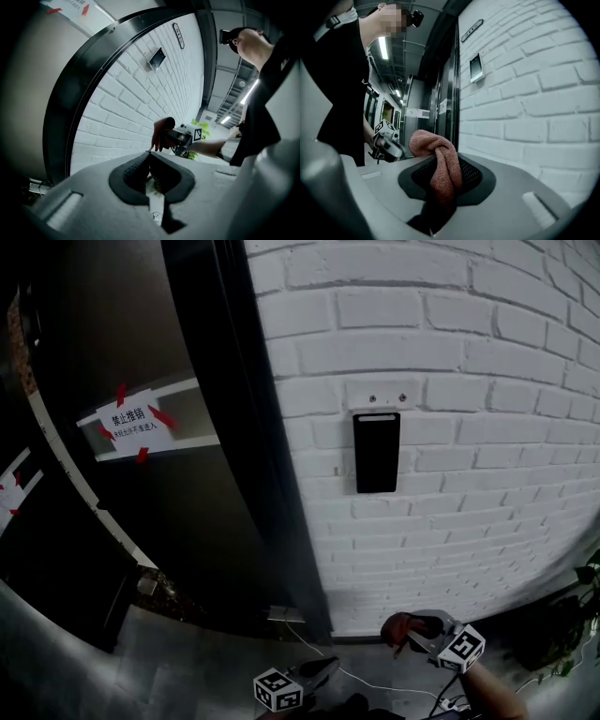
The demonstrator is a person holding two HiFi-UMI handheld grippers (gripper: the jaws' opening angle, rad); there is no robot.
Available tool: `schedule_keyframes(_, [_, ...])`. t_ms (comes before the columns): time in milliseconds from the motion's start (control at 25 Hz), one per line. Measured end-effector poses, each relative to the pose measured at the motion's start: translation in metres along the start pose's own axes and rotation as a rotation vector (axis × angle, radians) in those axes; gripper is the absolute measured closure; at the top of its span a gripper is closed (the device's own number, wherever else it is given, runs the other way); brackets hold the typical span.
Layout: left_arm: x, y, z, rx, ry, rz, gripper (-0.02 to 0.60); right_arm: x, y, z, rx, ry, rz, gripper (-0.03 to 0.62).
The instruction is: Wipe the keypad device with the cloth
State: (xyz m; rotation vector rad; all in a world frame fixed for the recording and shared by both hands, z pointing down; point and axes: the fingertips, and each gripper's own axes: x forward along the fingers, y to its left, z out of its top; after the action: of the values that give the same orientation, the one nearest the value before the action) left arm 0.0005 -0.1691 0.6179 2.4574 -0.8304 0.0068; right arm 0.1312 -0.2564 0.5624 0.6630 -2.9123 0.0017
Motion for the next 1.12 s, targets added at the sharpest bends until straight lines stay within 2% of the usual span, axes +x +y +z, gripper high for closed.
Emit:
schedule_keyframes(160, [-0.015,-0.008,-0.013,-0.005,0.0,0.004,0.578,-0.031,0.038,-0.076,0.171,0.093,-0.026,0.505])
schedule_keyframes(320, [-0.039,-0.015,-0.025,-0.007,-0.002,0.005,0.577,-0.049,0.082,-0.105,0.283,0.096,-0.067,0.505])
schedule_keyframes(520, [-0.073,-0.035,-0.054,-0.017,0.01,-0.01,0.578,-0.059,0.154,-0.115,0.388,0.061,-0.075,0.505])
schedule_keyframes(720, [-0.102,-0.06,-0.082,-0.018,0.017,-0.038,0.577,-0.072,0.21,-0.119,0.466,0.002,-0.131,0.505])
schedule_keyframes(920, [-0.127,-0.083,-0.107,-0.013,0.026,-0.069,0.577,-0.079,0.258,-0.117,0.488,-0.07,-0.162,0.505])
schedule_keyframes(1120, [-0.136,-0.109,-0.126,-0.008,0.058,-0.119,0.577,-0.09,0.3,-0.108,0.447,-0.039,-0.156,0.505])
